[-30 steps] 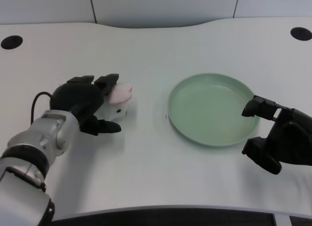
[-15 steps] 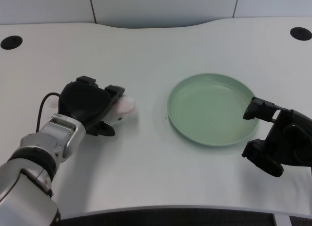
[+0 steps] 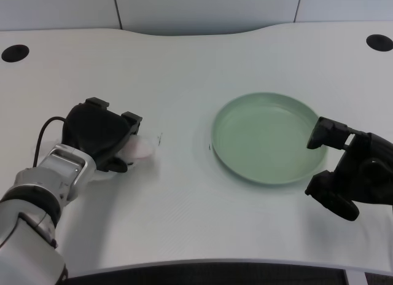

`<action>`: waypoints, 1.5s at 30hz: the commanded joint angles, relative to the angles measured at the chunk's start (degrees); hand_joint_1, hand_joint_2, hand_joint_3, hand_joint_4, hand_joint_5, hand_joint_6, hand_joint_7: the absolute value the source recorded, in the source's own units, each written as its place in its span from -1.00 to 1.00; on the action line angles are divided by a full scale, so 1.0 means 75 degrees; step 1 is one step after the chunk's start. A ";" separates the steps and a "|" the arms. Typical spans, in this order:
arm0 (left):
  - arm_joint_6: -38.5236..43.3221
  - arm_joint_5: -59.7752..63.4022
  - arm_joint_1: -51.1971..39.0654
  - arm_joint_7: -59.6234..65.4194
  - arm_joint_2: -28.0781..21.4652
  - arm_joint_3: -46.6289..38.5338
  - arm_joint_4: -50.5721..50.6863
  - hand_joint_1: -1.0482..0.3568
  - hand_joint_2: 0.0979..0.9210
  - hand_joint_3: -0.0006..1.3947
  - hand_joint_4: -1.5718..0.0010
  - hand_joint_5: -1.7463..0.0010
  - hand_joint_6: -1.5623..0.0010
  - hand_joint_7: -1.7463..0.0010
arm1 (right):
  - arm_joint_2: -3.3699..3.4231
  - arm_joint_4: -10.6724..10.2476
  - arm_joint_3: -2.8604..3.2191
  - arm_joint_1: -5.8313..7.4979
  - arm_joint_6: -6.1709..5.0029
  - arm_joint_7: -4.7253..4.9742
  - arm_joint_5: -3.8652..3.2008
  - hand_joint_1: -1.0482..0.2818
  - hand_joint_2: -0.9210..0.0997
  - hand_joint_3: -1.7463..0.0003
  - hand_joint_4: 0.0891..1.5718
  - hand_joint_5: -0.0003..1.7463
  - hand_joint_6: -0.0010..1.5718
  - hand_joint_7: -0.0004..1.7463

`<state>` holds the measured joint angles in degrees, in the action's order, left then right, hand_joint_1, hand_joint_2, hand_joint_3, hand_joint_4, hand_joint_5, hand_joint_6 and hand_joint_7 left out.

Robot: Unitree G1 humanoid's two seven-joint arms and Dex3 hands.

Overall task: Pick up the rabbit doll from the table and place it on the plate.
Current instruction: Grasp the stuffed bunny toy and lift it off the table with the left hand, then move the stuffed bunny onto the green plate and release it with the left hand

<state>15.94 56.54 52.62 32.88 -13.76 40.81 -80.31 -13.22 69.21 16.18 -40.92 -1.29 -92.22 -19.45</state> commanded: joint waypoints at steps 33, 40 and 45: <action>0.1669 -0.1239 0.2038 0.0027 0.1473 -0.1062 0.0147 -0.38 1.00 -0.43 -0.20 -1.00 0.02 -0.98 | 0.0060 -0.0144 -0.0251 0.0125 -0.0192 -0.0038 -0.0273 -0.71 -0.98 0.92 0.31 1.00 0.11 0.63; 0.1935 -0.1105 0.2120 0.0288 0.2213 -0.0747 0.0186 -0.41 1.00 -0.36 -0.24 -1.00 0.02 -1.00 | 0.0150 -0.0186 -0.0203 0.0139 -0.0236 -0.0038 -0.0332 -0.71 -0.99 0.95 0.28 1.00 0.11 0.60; 0.2048 -0.1012 0.2088 0.0478 0.2570 -0.0522 0.0181 -0.42 1.00 -0.30 -0.30 -1.00 -0.03 -1.00 | 0.0203 -0.0213 -0.0193 0.0159 -0.0230 -0.0038 -0.0375 -0.71 -1.00 0.96 0.27 1.00 0.11 0.57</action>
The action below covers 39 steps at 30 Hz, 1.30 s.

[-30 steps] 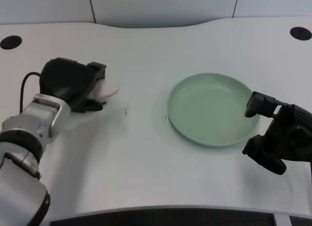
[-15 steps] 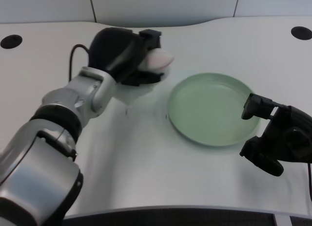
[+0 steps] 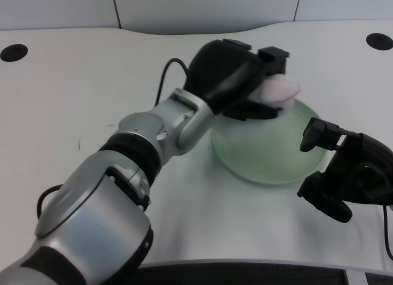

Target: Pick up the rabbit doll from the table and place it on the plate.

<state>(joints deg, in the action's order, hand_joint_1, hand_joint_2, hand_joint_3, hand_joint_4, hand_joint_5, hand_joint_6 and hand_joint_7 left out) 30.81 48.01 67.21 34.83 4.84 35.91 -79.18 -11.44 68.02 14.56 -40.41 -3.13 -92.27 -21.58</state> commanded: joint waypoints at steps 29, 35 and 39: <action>-0.0415 0.0040 -0.0021 -0.2080 0.0214 0.0285 -0.0026 -0.92 1.00 0.25 1.00 0.79 1.00 1.00 | 0.0012 -0.0219 -0.0369 0.0124 0.0172 -0.0031 -0.0588 -0.54 -1.00 0.92 0.23 1.00 0.10 0.54; -0.0416 0.0142 -0.0137 -0.1297 -0.0100 0.0328 0.0007 -0.91 1.00 0.24 1.00 0.88 0.98 0.99 | -0.0038 -0.0235 -0.0441 0.0107 0.0130 -0.0031 -0.0573 -0.60 -1.00 0.93 0.25 0.99 0.12 0.54; -0.0357 0.0092 -0.0148 -0.1222 -0.0207 0.0272 0.0010 -0.91 1.00 0.23 1.00 0.92 0.99 1.00 | -0.0049 -0.0235 -0.0448 0.0119 0.0059 -0.0031 -0.0580 -0.61 -1.00 0.91 0.26 1.00 0.11 0.63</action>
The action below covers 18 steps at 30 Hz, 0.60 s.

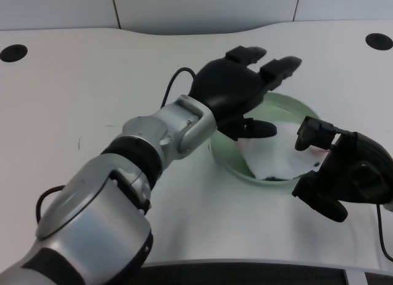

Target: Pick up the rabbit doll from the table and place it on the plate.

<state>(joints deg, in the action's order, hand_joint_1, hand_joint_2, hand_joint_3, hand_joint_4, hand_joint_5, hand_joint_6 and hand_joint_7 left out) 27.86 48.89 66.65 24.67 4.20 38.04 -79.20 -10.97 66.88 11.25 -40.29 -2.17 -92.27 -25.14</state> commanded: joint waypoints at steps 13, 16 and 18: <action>0.1800 -0.4489 -0.0684 -0.5065 -0.1056 -0.3818 0.0297 -1.00 1.00 0.15 0.86 0.93 0.94 0.98 | -0.0205 0.0067 0.0212 0.0076 0.0016 -0.0031 0.0173 -0.71 -0.99 0.95 0.30 1.00 0.13 0.57; 0.1322 -0.5959 -0.0971 -0.7140 -0.1095 -0.4914 0.0512 -1.00 1.00 0.16 0.68 0.84 0.86 0.94 | -0.0230 0.0128 0.0261 0.0033 0.0166 -0.0020 0.0219 -0.70 -0.98 0.97 0.31 1.00 0.14 0.54; 0.0549 -0.7198 -0.1208 -0.8837 -0.1184 -0.5837 0.0697 -0.96 1.00 0.17 0.57 0.74 0.79 0.92 | -0.0242 0.0135 0.0303 0.0048 0.0100 0.0039 0.0256 -0.72 -0.99 0.98 0.32 1.00 0.15 0.54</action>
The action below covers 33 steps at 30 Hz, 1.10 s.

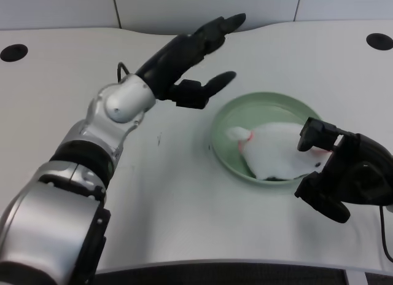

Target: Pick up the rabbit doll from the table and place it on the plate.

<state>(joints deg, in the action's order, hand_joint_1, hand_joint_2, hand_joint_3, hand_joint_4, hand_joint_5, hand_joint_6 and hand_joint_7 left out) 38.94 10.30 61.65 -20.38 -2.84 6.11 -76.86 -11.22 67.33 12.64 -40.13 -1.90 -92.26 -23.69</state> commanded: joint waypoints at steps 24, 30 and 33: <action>-0.6605 -0.4999 -0.2910 -0.5144 -0.1295 -0.4344 0.1060 -0.76 1.00 -0.03 0.14 0.62 0.29 0.90 | -0.0257 0.0194 0.0338 -0.0002 0.0151 -0.0027 0.0114 -0.62 -0.99 0.92 0.28 1.00 0.11 0.53; -0.7527 -0.5325 -0.3415 -0.5068 -0.1411 -0.4564 0.1614 -0.68 1.00 -0.16 0.13 0.31 0.06 0.90 | -0.0291 0.0282 0.0349 -0.0059 0.0275 0.0005 0.0137 -0.64 -0.98 0.94 0.31 1.00 0.12 0.59; -0.8087 -0.5485 -0.3859 -0.4922 -0.1399 -0.4563 0.2110 -0.63 1.00 -0.21 0.44 -0.38 -0.01 0.86 | -0.0319 0.0358 0.0384 -0.0083 0.0493 -0.0005 0.0131 -0.64 -0.98 0.97 0.28 1.00 0.09 0.63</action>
<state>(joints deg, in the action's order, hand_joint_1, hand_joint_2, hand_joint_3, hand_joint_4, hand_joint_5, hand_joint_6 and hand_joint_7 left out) -20.34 -30.23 34.59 -58.26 -12.57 -27.96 -62.49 -12.53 69.52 14.99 -40.43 1.16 -92.22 -22.92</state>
